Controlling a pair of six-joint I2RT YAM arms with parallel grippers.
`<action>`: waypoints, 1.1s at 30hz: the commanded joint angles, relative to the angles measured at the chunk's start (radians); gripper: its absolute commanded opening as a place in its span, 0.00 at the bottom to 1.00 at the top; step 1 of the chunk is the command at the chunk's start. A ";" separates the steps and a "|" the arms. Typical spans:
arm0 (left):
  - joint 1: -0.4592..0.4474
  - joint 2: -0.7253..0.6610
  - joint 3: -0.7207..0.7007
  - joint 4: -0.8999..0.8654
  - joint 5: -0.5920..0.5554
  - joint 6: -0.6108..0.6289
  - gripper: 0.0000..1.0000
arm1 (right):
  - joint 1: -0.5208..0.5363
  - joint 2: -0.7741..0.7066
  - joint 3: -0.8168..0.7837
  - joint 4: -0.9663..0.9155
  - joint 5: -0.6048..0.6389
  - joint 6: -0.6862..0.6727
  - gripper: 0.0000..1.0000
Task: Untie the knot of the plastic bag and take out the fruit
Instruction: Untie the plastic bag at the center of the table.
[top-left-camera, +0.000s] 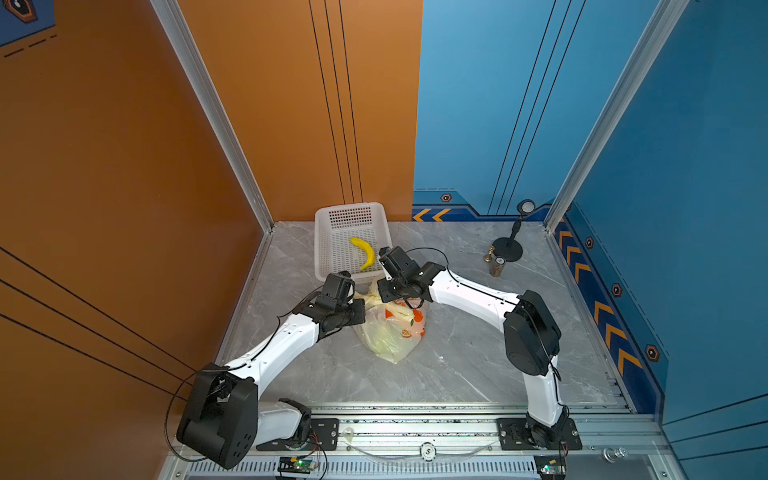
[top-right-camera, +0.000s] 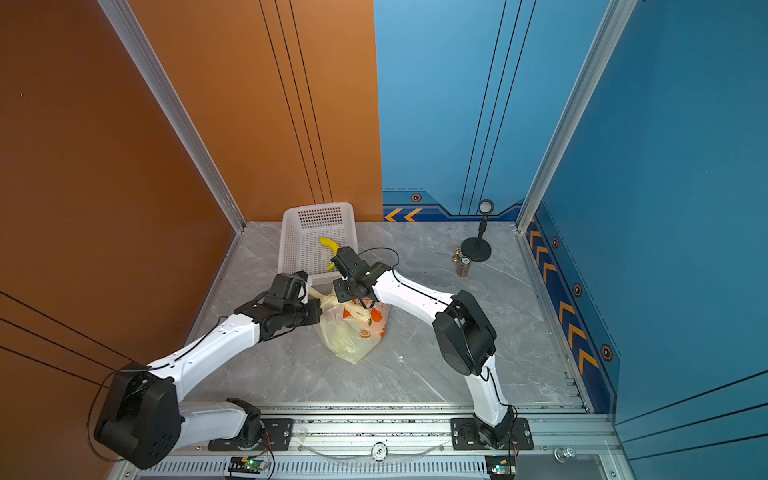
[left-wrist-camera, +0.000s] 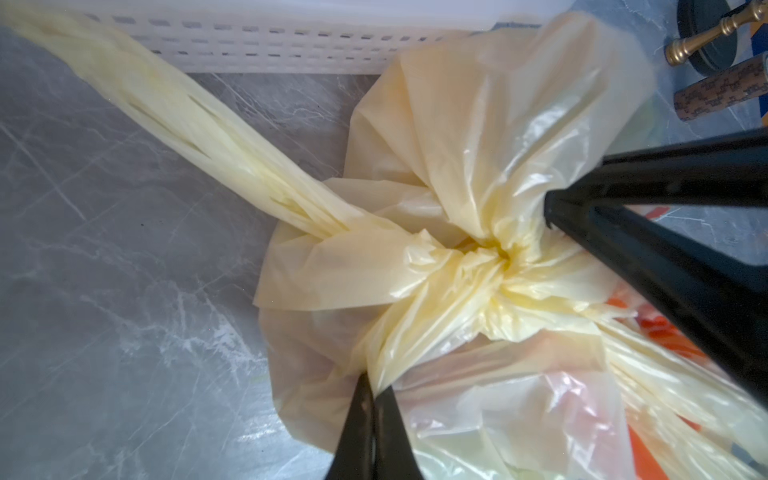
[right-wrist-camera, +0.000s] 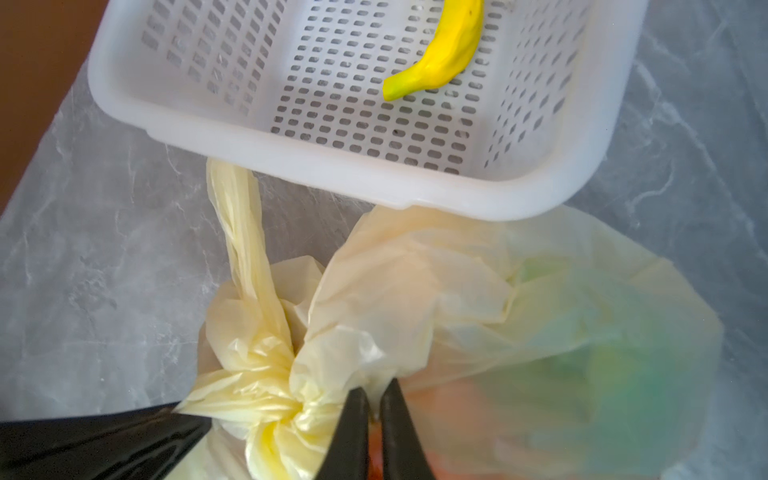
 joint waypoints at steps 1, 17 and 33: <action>0.002 -0.018 -0.012 -0.049 -0.051 0.018 0.00 | -0.037 -0.056 -0.040 0.001 -0.001 0.023 0.00; 0.095 -0.169 -0.069 -0.077 -0.140 0.002 0.00 | -0.197 -0.308 -0.355 0.144 0.013 0.115 0.00; 0.103 -0.242 0.036 -0.046 0.094 0.133 0.47 | -0.248 -0.376 -0.470 0.263 -0.089 0.200 0.00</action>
